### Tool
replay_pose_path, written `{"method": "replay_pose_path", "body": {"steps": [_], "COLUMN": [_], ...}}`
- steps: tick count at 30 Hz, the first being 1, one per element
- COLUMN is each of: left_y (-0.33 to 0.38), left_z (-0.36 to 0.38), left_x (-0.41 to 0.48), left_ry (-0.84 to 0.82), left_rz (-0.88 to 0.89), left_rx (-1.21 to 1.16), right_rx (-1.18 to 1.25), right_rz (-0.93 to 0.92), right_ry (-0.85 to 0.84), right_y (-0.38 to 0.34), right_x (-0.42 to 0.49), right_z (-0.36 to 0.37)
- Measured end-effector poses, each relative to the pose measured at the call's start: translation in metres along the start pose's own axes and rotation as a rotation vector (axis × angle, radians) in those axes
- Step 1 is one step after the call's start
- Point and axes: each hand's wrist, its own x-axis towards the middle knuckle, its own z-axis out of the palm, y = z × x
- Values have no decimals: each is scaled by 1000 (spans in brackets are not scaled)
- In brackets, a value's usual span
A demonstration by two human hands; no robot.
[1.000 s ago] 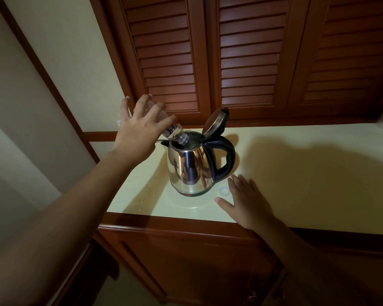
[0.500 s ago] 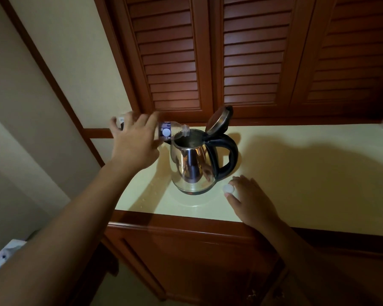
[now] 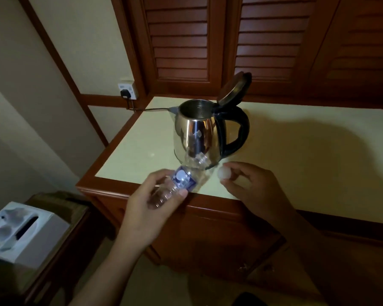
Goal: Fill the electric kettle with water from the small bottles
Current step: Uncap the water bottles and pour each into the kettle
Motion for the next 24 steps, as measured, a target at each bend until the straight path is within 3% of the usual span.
{"method": "replay_pose_path", "body": {"steps": [5,9,14,20,24], "left_y": [0,8,17,17,24], "left_z": [-8,-18,-24,-37,-38], "left_x": [-6,-2,4,8,10], "left_ry": [-90,-133,-192,-425,-485], "left_rz": [17,34,-21,-264,-403], "left_rx": [-11,1,-2,-352,-543], "right_rx": [-42,-26,105,221,320], "right_rz": [-159,-115,-105,-160,-171], "right_ry": [-165,-278,-263,-223,-228], "right_y": [-22,-32,-41,-52,-56], "right_x": [8,11,9,-3,-7], "right_z": [-8,-20,-24,-25,-28]}}
